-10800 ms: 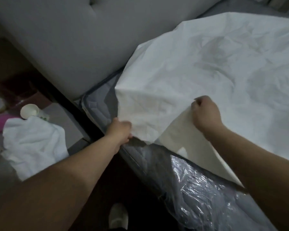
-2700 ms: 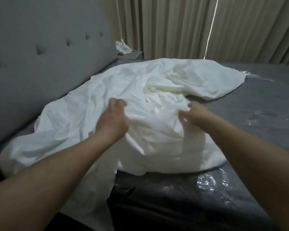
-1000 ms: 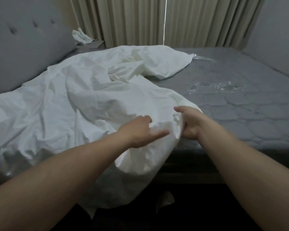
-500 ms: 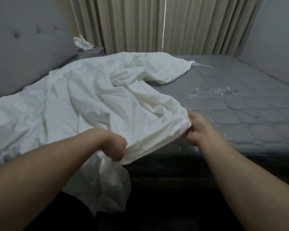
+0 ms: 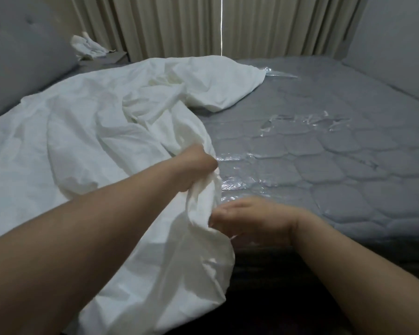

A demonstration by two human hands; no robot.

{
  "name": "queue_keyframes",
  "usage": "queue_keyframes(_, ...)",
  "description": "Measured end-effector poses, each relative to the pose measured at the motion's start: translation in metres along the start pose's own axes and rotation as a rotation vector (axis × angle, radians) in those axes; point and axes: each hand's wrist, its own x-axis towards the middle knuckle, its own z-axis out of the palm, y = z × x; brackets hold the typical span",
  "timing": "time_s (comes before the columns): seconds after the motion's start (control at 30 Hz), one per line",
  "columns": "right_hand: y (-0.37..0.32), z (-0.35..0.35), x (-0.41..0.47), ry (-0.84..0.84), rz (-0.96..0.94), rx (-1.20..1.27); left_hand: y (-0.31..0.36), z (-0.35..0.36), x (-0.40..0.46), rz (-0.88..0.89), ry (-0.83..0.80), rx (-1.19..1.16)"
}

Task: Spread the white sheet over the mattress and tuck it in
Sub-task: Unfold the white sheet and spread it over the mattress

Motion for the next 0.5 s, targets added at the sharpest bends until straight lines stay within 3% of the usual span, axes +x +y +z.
queue_keyframes(0.1, -0.002, -0.054, 0.014, 0.361, 0.034, 0.274, -0.006, 0.002, -0.010, 0.065, -0.226, -0.030)
queue_keyframes(0.17, -0.010, -0.080, 0.033, 0.507, 0.004, 0.409, -0.008, 0.002, -0.021, 0.101, -0.421, -0.035)
queue_keyframes(0.33, -0.051, -0.097, 0.078, 0.424, 0.006, 0.430, -0.010, 0.009, -0.052, 0.113, -0.788, 0.169)
queue_keyframes(0.43, -0.070, -0.111, 0.089, 0.595, 0.038, 0.463, -0.024, 0.004, -0.061, 0.016, -0.800, 0.346)
queue_keyframes(0.5, -0.088, -0.129, 0.081, 0.752, -0.050, 0.550, -0.030, -0.005, -0.061, 0.023, -0.597, 0.566)
